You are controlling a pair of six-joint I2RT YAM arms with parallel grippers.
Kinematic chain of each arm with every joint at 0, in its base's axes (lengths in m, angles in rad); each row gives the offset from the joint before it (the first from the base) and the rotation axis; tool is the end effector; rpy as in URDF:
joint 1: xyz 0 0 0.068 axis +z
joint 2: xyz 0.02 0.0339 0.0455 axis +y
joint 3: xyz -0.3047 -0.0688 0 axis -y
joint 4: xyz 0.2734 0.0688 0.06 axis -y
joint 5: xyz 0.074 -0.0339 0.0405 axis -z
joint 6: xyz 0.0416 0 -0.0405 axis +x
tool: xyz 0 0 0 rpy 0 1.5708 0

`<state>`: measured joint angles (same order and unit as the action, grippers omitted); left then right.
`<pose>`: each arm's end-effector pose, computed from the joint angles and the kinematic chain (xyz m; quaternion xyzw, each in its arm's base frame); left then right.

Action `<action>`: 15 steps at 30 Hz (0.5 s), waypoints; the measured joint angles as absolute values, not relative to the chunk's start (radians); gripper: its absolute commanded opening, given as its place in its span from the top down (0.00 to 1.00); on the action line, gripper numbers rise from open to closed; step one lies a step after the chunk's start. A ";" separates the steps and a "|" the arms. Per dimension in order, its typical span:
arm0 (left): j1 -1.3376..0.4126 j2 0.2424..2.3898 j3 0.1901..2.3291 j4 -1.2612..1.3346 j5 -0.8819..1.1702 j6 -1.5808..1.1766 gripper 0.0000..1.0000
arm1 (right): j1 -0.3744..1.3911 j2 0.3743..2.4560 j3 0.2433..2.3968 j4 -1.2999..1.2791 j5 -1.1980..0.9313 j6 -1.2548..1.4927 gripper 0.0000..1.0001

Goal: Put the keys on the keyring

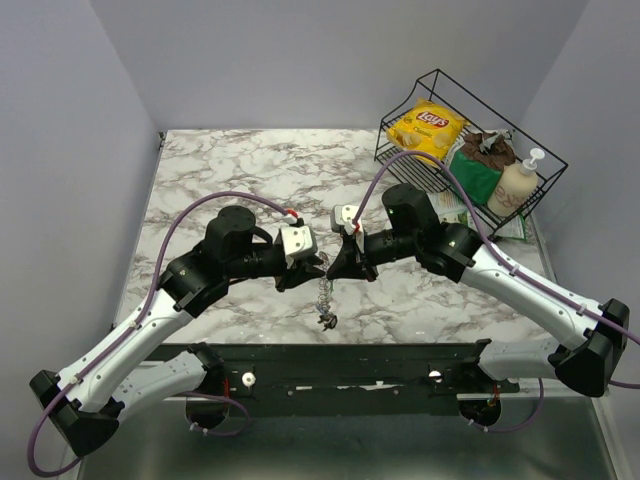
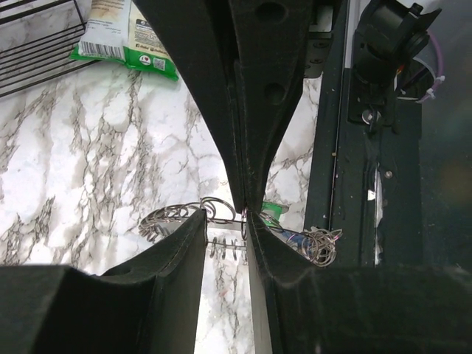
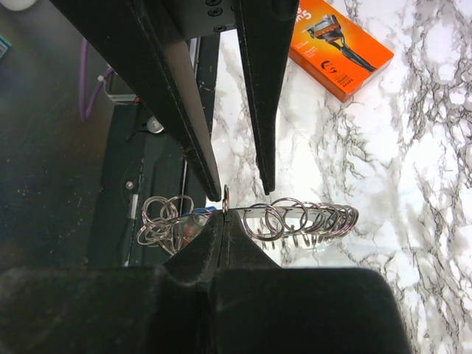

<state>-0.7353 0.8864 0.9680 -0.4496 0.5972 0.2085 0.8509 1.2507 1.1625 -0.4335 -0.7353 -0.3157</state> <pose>0.1297 -0.1489 0.3927 0.5065 0.6263 -0.3750 0.4590 0.1720 0.2384 0.3862 -0.5951 0.5750 0.4236 0.3685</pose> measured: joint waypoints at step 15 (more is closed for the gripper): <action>-0.735 0.912 0.968 -0.451 0.636 0.194 0.97 | 0.849 1.244 1.155 -0.416 -0.732 -0.315 0.99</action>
